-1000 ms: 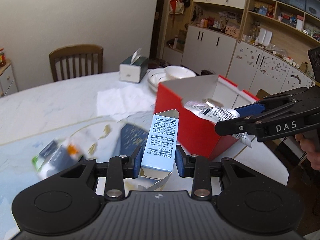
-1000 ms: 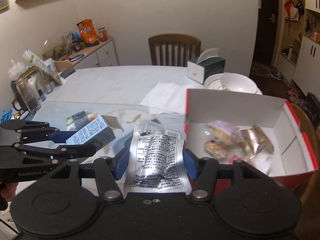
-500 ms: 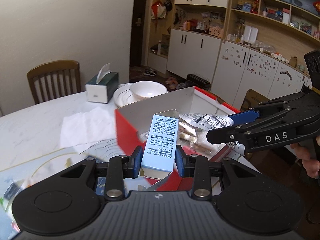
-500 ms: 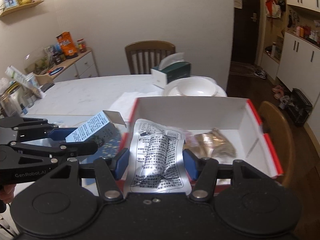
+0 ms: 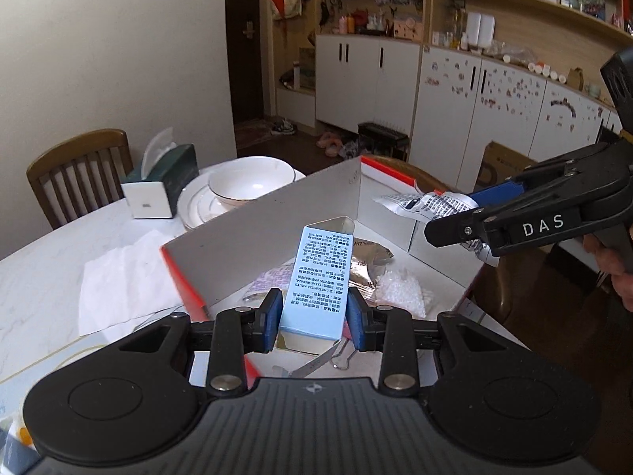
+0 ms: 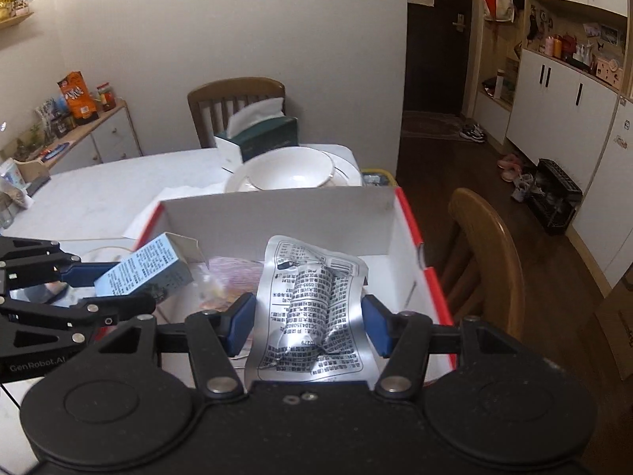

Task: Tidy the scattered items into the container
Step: 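Carry the foil packet and medicine box with both tools over the box, then lower the foil packet and medicine box into the box and open both tools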

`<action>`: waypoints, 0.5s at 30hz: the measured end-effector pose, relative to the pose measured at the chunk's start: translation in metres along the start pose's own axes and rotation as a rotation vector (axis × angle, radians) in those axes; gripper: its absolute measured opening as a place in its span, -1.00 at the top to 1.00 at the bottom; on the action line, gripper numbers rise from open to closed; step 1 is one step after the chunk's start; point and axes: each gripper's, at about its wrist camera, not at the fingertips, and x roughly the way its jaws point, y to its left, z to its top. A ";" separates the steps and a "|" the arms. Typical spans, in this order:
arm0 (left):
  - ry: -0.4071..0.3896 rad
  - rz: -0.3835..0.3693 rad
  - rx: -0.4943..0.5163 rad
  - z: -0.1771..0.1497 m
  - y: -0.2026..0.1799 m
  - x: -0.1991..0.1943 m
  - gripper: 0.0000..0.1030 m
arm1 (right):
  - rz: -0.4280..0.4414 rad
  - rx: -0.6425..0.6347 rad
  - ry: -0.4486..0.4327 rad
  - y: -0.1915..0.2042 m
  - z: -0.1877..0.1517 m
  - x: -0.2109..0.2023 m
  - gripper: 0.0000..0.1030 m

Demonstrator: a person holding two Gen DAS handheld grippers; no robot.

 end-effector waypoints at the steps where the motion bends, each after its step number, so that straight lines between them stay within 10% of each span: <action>1: 0.006 0.003 0.010 0.002 -0.002 0.005 0.36 | 0.000 -0.002 0.006 -0.003 0.000 0.004 -0.12; 15: 0.125 0.010 0.131 0.018 -0.021 0.074 0.36 | -0.019 -0.080 0.105 -0.018 0.001 0.061 -0.12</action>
